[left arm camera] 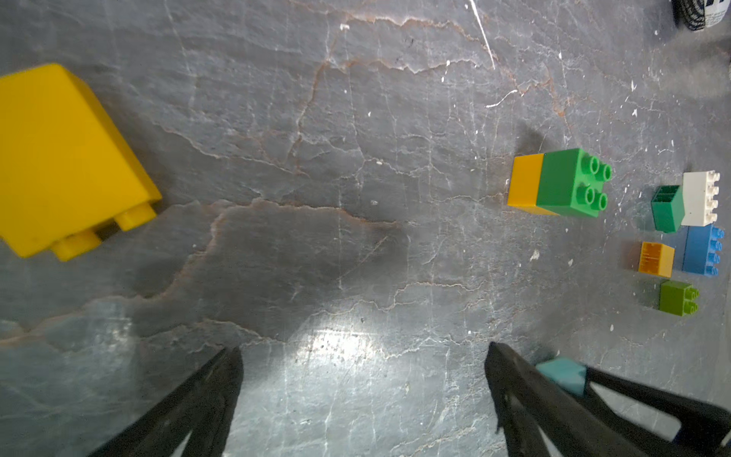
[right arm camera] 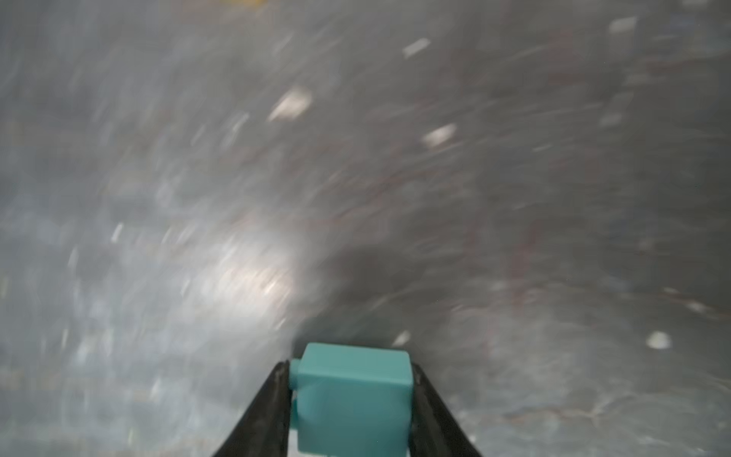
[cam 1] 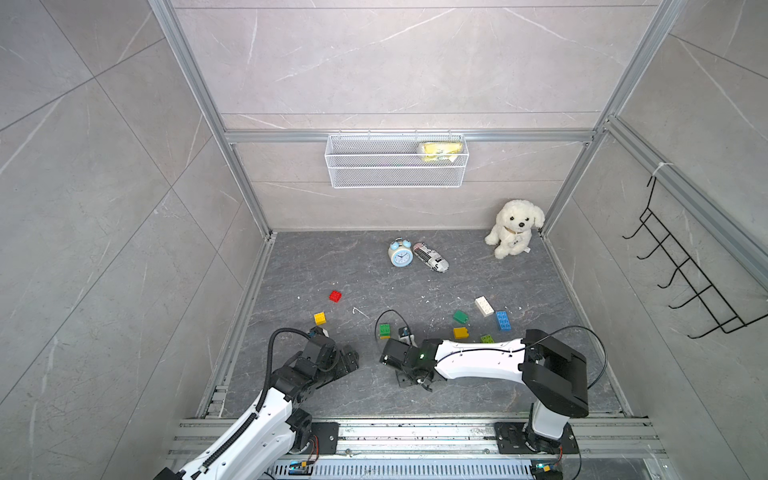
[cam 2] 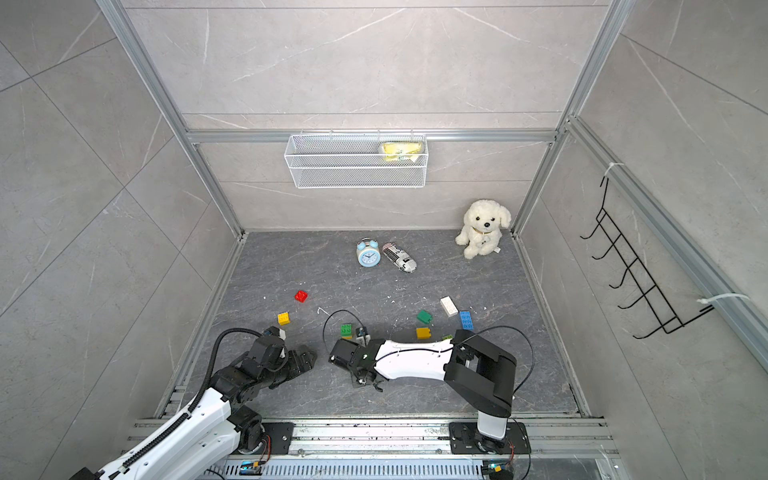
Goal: Assemble the letter h with lego
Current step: Move the lego brick at the center of the board.
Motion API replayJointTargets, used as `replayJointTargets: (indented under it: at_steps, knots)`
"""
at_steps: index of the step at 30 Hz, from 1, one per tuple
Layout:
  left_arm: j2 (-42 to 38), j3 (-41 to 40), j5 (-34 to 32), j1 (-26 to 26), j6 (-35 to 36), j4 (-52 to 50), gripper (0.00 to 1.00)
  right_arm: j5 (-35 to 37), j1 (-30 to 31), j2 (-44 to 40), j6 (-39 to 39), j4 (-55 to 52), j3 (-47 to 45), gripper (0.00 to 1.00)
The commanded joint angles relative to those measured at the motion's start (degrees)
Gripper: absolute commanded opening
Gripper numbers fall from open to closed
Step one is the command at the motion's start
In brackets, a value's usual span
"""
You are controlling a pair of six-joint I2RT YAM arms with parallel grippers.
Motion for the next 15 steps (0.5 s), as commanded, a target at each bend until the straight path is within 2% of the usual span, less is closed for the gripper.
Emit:
replayJointTargets:
  at_steps: [1,4,9,13,15]
  knots:
    - [-0.92,-0.17,2.82,0.32,1.54,1.87,0.99,3.15,-3.85,-2.97,10.38,4.53,-3.57,0.52]
    - [-0.68,-0.01,3.26,0.21,1.97,1.87,0.99,2.54,-6.08,-2.59,14.7,9.23,-4.75,0.55]
    - [-0.49,-0.05,4.09,0.08,1.97,2.36,1.0,1.93,-7.65,0.73,17.2,9.73,-0.64,0.78]
    - [-0.44,-0.03,4.32,-0.02,2.05,2.44,1.0,-1.75,-9.06,0.71,16.97,12.02,0.13,0.86]
    - [-0.48,-0.1,4.58,-0.03,2.04,2.55,1.0,-2.26,-9.69,-1.5,12.96,11.62,-0.26,0.87]
